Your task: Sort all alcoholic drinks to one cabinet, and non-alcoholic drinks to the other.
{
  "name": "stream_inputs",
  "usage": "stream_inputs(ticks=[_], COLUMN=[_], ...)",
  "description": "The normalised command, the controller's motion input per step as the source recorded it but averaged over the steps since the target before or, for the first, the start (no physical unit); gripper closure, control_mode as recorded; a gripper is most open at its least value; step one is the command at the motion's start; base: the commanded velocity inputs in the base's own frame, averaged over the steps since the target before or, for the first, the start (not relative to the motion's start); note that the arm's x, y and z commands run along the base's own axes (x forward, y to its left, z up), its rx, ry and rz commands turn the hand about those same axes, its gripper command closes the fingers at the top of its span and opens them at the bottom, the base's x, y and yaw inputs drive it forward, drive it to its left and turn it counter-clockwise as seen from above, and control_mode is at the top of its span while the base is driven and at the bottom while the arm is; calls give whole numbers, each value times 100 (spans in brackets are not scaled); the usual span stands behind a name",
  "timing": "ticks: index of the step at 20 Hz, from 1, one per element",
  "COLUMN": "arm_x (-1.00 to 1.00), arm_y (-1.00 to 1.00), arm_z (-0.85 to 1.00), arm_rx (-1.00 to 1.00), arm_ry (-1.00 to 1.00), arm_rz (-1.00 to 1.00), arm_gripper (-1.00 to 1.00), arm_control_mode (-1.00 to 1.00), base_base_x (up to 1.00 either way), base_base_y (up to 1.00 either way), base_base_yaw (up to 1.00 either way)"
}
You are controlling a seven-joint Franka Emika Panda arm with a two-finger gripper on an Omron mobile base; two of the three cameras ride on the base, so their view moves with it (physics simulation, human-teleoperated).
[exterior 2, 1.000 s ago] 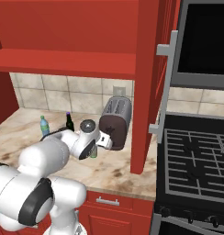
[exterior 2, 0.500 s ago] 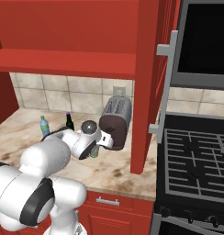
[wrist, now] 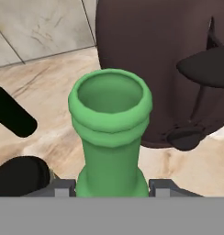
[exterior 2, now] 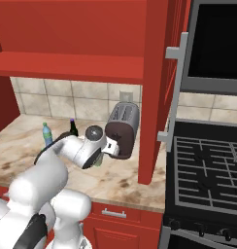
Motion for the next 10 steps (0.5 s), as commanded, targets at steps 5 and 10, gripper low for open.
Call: stream_inputs(ticks=[5,10], arm_x=[-65,-60], arm_y=[13,30], arm_z=[100,100], arm_rx=[0,-1], arm_ry=[10,4], arm_rz=[0,0], arm_gripper=[100,100], arm_control_mode=[-100,-100], base_base_x=[0,0], base_base_y=[0,0], base_base_yaw=[0,0])
